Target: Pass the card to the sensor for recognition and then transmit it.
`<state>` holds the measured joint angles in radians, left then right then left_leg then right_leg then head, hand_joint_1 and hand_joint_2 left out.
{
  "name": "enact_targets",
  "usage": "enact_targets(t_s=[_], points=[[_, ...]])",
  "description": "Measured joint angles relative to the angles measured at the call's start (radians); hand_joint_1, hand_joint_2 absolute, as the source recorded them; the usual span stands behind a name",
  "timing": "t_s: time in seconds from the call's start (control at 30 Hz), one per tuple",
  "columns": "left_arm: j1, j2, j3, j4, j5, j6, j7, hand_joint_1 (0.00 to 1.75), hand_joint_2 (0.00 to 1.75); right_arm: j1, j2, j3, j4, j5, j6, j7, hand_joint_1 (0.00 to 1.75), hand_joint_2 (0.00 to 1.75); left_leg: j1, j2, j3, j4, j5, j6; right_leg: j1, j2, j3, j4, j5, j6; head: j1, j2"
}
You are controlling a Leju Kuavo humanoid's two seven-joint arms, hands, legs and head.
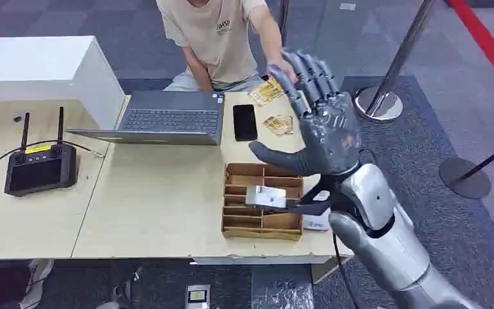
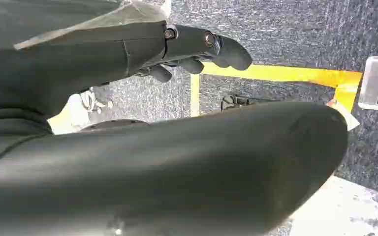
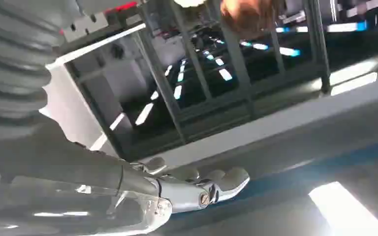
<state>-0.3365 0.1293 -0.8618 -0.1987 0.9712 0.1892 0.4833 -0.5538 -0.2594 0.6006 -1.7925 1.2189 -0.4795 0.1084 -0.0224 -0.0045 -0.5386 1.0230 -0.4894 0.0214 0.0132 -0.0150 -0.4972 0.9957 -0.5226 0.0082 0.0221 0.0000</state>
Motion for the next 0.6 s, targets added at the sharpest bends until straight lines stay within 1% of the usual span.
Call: enact_targets(t_s=[0.03,0.13,0.33,0.47,0.6], points=[[-0.003,0.002,0.0,0.001,0.0,0.0,0.004,0.0,0.0,-0.014,-0.003,0.033,0.027,0.024,-0.002,0.008,0.0,1.75,0.0,0.0,0.0,0.0,0.0,0.0,0.0,0.0,0.0,0.0,0.0,0.0,0.0,0.0],[-0.008,0.006,0.0,0.002,0.003,0.003,0.008,0.0,0.0,-0.034,-0.01,0.084,0.07,0.055,-0.001,0.016,0.0,1.75,0.0,0.0,0.0,0.0,0.0,0.0,0.0,0.0,0.0,0.0,0.0,0.0,0.0,0.0],[-0.023,0.013,0.0,0.004,-0.004,0.0,0.018,0.0,0.0,-0.101,-0.011,0.198,0.185,0.081,0.017,0.034,0.0,1.75,0.0,0.0,0.0,0.0,0.0,0.0,0.0,0.0,0.0,0.0,0.0,0.0,0.0,0.0],[-0.014,-0.004,-0.003,0.004,-0.023,0.015,-0.011,0.0,0.0,-0.125,-0.01,0.244,0.259,0.096,0.011,0.059,0.0,1.75,0.0,0.0,0.0,0.0,0.0,0.0,-0.001,0.0,0.0,-0.001,0.0,0.0,0.0,0.0],[-0.012,-0.018,-0.005,0.004,-0.031,0.018,-0.015,0.0,0.0,-0.144,0.005,0.286,0.335,0.112,-0.022,0.071,0.0,1.75,0.0,0.0,0.0,0.0,-0.001,-0.001,0.0,0.0,0.0,-0.001,0.0,0.0,0.0,0.0]])
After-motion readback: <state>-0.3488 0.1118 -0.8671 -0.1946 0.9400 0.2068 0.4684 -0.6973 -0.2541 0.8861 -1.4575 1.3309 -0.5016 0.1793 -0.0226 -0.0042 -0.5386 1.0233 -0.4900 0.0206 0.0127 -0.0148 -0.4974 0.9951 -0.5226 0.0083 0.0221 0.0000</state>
